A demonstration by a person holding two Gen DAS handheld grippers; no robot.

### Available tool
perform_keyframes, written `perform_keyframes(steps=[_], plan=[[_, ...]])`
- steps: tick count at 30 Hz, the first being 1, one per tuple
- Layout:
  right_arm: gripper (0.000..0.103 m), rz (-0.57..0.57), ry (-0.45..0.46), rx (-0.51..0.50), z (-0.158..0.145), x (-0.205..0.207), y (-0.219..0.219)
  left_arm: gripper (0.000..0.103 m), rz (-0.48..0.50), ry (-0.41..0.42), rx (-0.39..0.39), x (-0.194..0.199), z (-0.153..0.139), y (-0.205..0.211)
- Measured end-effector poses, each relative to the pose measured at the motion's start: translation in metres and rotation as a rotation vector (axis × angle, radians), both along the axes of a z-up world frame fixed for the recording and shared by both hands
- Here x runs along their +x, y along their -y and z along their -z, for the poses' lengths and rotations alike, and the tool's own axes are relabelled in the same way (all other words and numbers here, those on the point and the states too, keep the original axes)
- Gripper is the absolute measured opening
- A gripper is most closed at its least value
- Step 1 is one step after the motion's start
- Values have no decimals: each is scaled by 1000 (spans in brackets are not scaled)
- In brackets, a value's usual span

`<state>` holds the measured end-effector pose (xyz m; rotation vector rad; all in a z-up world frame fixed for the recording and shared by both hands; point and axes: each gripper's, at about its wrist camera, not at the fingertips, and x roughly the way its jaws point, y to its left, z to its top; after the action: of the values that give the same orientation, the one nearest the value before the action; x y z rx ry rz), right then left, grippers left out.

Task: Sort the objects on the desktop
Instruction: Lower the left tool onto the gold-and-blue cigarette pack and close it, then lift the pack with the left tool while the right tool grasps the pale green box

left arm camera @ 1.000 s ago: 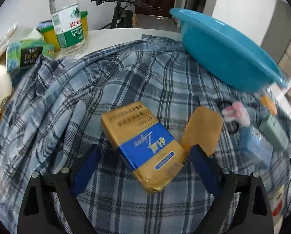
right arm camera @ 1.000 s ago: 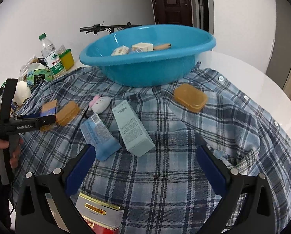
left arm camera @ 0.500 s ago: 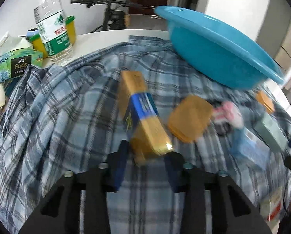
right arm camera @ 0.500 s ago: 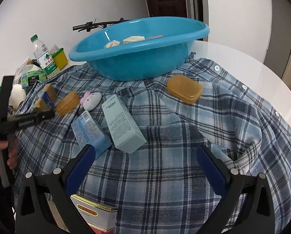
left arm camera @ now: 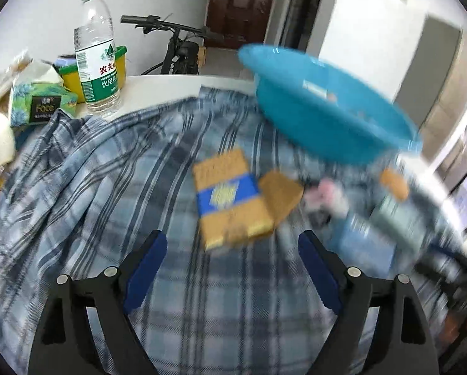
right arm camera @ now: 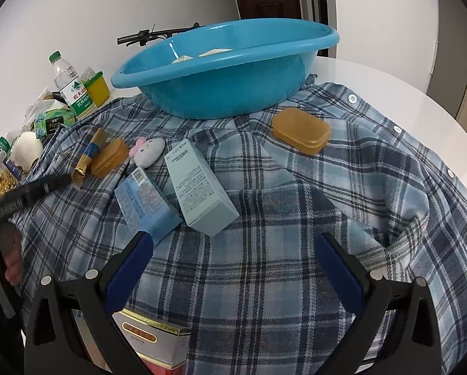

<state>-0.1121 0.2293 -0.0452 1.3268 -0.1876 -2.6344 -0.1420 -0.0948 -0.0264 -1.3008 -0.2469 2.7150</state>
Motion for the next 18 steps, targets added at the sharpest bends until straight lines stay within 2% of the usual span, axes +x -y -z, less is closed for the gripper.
perform_keyframes(steps=[4,9,10,11,12,14,18], plan=[[103,11,6,-14,1,0,-5,88,-66,21,101,-27,3,13],[103,19,8,-26,1,1,-9,88,-120,126,211,-52,26,30],[103,20,11,-29,2,0,-10,88,-123,109,210,-50,25,29],[103,23,17,-33,4,-1,-10,82,-123,92,202,-48,23,29],[103,25,22,-37,5,-1,-11,69,-115,80,185,-47,21,27],[103,28,33,-46,8,-2,-12,57,-84,82,154,-48,18,23],[103,28,37,-45,8,-2,-12,56,-29,58,98,-32,10,9]])
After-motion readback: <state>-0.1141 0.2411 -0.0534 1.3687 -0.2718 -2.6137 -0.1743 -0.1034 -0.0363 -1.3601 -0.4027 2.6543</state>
